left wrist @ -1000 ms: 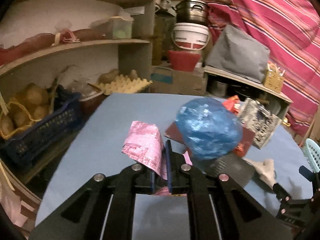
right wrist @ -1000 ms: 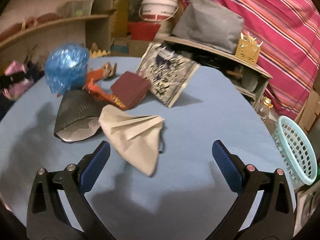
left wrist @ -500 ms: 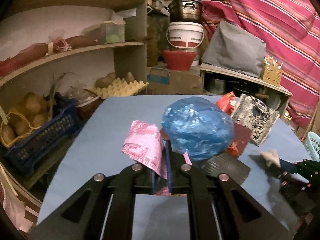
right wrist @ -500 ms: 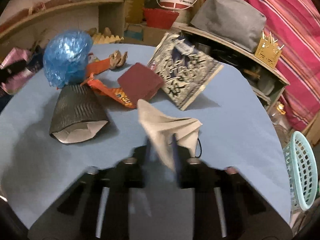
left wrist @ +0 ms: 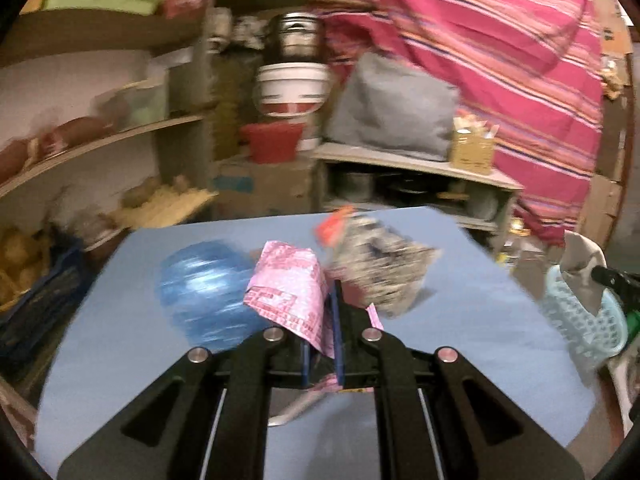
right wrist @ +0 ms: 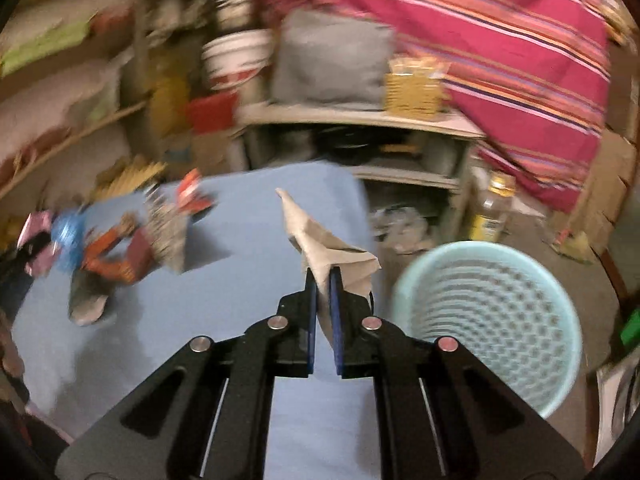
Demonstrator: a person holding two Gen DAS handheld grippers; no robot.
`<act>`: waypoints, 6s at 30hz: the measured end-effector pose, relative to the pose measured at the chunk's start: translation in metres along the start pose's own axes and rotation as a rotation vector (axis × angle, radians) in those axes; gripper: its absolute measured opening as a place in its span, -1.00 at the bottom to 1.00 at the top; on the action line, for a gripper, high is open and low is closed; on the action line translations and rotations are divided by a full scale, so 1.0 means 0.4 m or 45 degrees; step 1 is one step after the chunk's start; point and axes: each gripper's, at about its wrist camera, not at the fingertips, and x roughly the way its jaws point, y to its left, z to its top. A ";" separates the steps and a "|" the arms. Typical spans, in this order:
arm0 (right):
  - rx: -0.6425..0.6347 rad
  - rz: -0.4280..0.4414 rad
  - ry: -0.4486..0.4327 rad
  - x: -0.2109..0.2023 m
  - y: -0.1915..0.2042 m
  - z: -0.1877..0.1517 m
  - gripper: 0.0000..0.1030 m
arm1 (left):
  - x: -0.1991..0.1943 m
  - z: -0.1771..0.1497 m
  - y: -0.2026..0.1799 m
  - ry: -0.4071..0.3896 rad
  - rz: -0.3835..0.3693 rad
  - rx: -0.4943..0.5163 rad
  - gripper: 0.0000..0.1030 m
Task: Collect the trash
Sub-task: 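Carry the beige cloth to the blue basket and open the right tool, then move the pink foil bag over the basket and open the left tool, then grasp the blue plastic bag with the left tool while the right tool grasps the printed packet, then carry the printed packet to the basket and open the right tool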
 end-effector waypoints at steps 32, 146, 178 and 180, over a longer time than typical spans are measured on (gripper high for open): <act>0.343 -0.386 -0.021 -0.018 -0.539 -0.123 0.80 | 0.236 -0.022 -0.835 0.145 -0.483 0.254 -0.82; -0.112 0.165 -0.071 0.229 0.314 0.087 -0.74 | 0.051 0.013 0.323 0.019 0.225 -0.143 -0.45; 0.210 -0.245 0.062 0.062 -0.361 -0.067 -0.73 | 0.176 0.010 -0.335 0.119 -0.247 0.074 -0.45; 0.216 -0.253 0.070 0.064 -0.369 -0.068 -0.73 | 0.183 0.011 -0.371 0.125 -0.268 0.072 -0.45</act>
